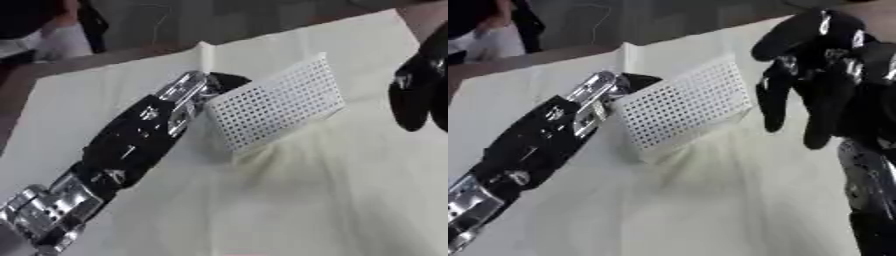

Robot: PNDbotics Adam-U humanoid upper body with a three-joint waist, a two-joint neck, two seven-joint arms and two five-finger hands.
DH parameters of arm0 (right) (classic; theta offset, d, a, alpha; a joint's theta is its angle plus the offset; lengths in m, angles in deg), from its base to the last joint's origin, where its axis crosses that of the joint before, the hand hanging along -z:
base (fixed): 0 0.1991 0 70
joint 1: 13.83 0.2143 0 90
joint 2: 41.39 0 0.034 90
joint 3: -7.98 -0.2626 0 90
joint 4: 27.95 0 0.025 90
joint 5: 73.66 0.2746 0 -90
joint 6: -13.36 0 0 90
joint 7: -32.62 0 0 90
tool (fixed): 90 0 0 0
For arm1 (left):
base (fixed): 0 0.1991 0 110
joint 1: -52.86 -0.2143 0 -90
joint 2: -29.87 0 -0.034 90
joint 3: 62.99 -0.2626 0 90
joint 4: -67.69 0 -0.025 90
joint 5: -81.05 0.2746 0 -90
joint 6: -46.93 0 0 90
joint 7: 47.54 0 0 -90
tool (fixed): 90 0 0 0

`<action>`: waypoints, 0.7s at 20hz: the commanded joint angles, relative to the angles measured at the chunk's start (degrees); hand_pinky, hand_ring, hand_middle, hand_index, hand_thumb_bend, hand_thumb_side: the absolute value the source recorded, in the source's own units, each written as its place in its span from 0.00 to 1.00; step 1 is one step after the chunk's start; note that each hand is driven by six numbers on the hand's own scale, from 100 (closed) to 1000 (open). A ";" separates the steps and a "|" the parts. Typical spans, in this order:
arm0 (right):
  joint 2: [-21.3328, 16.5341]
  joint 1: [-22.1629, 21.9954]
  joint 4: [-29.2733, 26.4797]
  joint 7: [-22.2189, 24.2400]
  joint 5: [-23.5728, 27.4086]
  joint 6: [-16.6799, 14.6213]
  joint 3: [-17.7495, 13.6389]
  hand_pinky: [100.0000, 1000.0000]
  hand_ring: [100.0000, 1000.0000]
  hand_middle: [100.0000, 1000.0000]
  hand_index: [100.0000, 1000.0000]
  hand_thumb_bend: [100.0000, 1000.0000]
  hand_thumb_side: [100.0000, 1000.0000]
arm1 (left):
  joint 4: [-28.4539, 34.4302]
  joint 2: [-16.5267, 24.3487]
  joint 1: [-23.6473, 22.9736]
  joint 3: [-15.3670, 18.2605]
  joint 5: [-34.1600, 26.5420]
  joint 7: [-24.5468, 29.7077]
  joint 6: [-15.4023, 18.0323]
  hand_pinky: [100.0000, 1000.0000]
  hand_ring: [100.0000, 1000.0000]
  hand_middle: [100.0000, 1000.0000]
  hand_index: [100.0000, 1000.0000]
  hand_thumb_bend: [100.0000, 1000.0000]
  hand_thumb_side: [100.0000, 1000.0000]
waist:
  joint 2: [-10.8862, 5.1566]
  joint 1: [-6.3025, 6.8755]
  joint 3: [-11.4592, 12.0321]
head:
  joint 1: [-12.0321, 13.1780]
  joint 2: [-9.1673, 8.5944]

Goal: Pick up objects on the table and place them in the box.

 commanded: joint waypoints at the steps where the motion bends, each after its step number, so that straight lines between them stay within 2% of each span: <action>1: -0.34 0.31 -0.77 1.35 0.17 -1.39 -0.15 0.15 0.32 0.72 0.37 0.00 0.88 | 1.40 3.08 1.52 -0.61 -0.43 1.03 2.41 0.19 0.33 0.37 0.47 0.08 0.73 | -1.10 -0.56 0.07 | -0.19 -0.18; 5: -0.37 -0.13 -0.77 1.11 0.31 -1.22 -0.20 0.15 0.32 0.72 0.37 0.00 0.88 | 4.49 6.47 3.54 -1.19 -2.42 -0.65 2.82 0.19 0.32 0.37 0.46 0.10 0.70 | -2.01 -0.47 0.32 | -0.56 -0.18; 6: -0.40 -0.23 -0.77 1.03 0.34 -1.20 -0.22 0.15 0.32 0.71 0.37 0.00 0.88 | 4.75 6.98 3.85 -1.63 -3.37 -0.45 2.88 0.17 0.32 0.37 0.46 0.08 0.73 | -2.25 -0.46 0.44 | -0.65 -0.18; 11: -0.81 -0.98 -0.77 0.51 0.32 -1.33 -0.51 0.15 0.32 0.71 0.36 0.00 0.87 | 5.87 8.47 6.33 -5.01 -12.51 3.40 3.04 0.16 0.32 0.38 0.47 0.07 0.73 | -3.48 -0.63 1.59 | -1.30 -0.18; 14: -0.89 -1.21 -0.77 0.14 0.33 -1.46 -0.63 0.16 0.32 0.70 0.36 0.00 0.89 | 8.09 9.21 7.99 -6.22 -16.05 5.90 2.32 0.17 0.32 0.38 0.47 0.08 0.72 | -4.08 -0.76 2.19 | -1.56 -0.18</action>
